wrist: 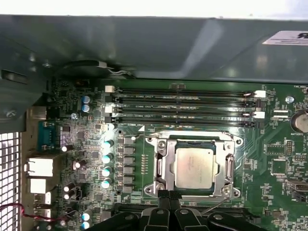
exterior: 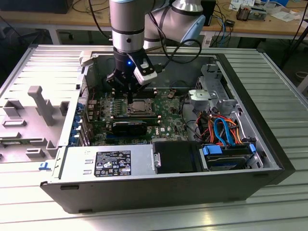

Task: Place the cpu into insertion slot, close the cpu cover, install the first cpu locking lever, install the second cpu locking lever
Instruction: 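Install the first cpu locking lever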

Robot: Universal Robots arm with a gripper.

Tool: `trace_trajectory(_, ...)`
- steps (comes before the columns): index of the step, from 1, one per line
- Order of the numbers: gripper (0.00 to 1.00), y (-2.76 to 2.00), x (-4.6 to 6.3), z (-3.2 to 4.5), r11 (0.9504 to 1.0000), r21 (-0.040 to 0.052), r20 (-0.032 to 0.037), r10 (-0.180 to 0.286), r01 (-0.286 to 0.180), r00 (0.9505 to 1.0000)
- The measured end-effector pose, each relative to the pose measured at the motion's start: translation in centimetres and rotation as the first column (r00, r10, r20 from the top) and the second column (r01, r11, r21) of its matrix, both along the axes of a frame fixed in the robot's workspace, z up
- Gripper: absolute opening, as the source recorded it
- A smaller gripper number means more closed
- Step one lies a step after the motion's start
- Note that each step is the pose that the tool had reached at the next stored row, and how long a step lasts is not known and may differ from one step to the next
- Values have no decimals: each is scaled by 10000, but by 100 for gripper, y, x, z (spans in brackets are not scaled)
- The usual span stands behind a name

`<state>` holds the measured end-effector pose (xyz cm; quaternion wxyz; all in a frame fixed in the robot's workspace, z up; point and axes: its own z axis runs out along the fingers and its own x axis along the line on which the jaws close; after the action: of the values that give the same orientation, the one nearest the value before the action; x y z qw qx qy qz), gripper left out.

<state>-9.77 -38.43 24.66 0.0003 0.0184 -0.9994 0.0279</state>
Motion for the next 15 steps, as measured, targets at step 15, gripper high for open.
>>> trace_trajectory(15, 11, 77, -289, 124, 10000, 0, 228, -1, 1, 9997)
